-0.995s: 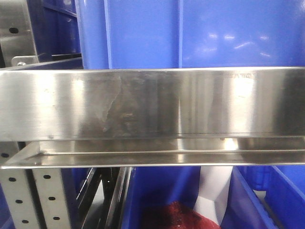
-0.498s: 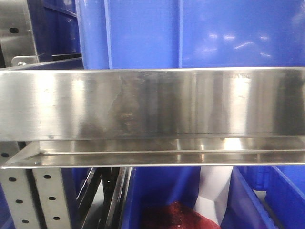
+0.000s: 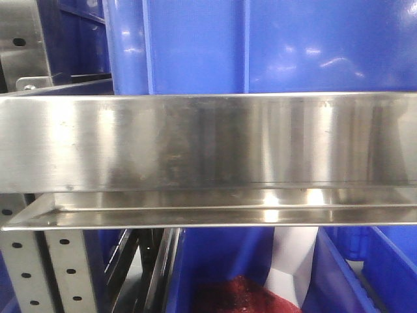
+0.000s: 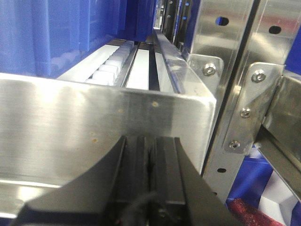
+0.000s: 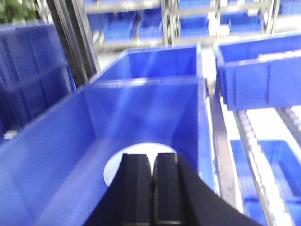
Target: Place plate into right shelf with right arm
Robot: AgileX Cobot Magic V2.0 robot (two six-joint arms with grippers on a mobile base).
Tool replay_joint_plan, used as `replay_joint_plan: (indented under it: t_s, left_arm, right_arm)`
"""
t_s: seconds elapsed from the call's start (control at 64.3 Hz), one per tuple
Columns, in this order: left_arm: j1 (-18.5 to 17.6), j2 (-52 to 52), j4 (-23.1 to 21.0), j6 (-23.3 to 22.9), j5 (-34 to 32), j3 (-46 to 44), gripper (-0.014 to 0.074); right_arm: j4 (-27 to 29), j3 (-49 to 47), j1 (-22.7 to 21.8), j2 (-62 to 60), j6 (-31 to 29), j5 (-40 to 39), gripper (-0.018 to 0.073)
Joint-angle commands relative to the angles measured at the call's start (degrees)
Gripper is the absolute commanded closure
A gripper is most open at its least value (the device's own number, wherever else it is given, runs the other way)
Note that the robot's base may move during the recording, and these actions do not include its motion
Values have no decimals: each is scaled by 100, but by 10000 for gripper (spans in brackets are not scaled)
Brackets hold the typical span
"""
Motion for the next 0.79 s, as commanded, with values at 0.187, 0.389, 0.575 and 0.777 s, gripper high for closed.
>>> replay_joint_plan:
  t_s: [0.187,0.389,0.575,0.777]
  left_arm:
    - [-10,-36,1,-34,-504,54,643]
    - [-10,-36,1,-34,-504,54,643]
    - [-10,-36,1,-34,-504,54,643]
    - [-10,-36,1,-34,-504,54,643]
  right_arm:
    - [-383,-163,-22,-2,-35,-387,505]
    - [-1466,344,-22,-122,-35,-1350,505]
    - [-1560,1323,-437,-650,-167,-2618,505]
    - [-256,2368,-1454,-1151,-1049,-3139,505]
